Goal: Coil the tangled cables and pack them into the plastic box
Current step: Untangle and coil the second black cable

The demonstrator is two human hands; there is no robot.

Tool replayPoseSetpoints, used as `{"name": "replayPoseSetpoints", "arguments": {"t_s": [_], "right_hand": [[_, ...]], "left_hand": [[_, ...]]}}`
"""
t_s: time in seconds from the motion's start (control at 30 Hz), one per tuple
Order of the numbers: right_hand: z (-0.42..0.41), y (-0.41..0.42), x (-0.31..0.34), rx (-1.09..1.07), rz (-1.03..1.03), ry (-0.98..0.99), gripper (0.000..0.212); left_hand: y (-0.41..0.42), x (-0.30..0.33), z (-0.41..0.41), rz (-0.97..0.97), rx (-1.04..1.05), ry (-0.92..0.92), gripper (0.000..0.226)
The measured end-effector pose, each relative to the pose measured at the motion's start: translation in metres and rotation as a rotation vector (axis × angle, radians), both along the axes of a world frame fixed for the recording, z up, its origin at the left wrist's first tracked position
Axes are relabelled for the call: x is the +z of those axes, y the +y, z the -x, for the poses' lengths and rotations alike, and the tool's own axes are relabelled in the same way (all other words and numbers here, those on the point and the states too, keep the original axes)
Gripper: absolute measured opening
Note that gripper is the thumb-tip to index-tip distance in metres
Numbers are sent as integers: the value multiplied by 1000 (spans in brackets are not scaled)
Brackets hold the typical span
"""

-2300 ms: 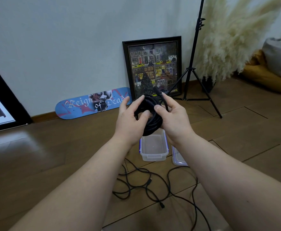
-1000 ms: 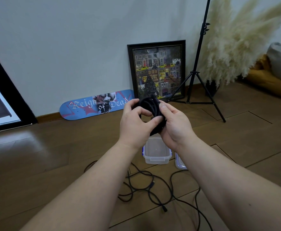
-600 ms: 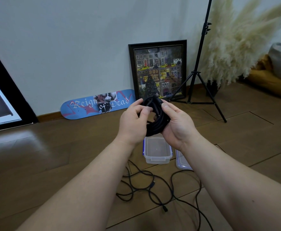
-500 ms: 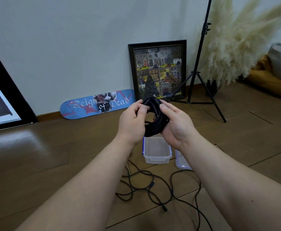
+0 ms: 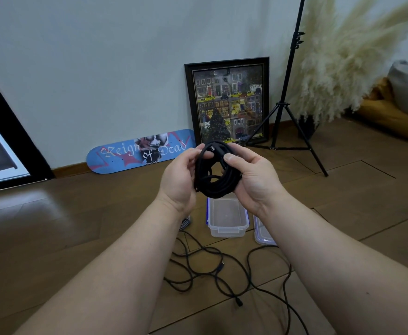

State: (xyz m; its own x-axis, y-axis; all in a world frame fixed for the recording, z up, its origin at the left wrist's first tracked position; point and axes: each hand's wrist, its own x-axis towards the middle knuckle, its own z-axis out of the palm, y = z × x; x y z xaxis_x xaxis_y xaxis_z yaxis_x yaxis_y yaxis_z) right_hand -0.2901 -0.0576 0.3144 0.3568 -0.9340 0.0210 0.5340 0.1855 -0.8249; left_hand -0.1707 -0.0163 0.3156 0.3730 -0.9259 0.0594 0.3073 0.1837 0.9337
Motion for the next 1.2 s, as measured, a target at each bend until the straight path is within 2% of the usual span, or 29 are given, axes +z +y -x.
{"name": "replayPoseSetpoints", "arguments": {"t_s": [0.13, 0.3, 0.5, 0.8, 1.07, 1.2], "right_hand": [[2, -1, 1, -15, 12, 12, 41], [-1, -2, -3, -52, 1, 35, 40], [-2, -4, -6, -76, -3, 81, 40], [-2, -4, -6, -36, 15, 80, 34], [-3, -4, -8, -69, 55, 158, 39], [-7, -4, -13, -51, 23, 93, 38]], "left_hand": [[-2, -1, -1, 1, -22, 64, 36], [-4, -4, 4, 21, 74, -39, 30], [-6, -7, 7, -9, 77, -56, 17], [-2, -5, 0, 24, 5, -134, 25], [-2, -7, 2, 13, -60, -126, 28], [-6, -15, 2, 32, -52, -235, 27]]}}
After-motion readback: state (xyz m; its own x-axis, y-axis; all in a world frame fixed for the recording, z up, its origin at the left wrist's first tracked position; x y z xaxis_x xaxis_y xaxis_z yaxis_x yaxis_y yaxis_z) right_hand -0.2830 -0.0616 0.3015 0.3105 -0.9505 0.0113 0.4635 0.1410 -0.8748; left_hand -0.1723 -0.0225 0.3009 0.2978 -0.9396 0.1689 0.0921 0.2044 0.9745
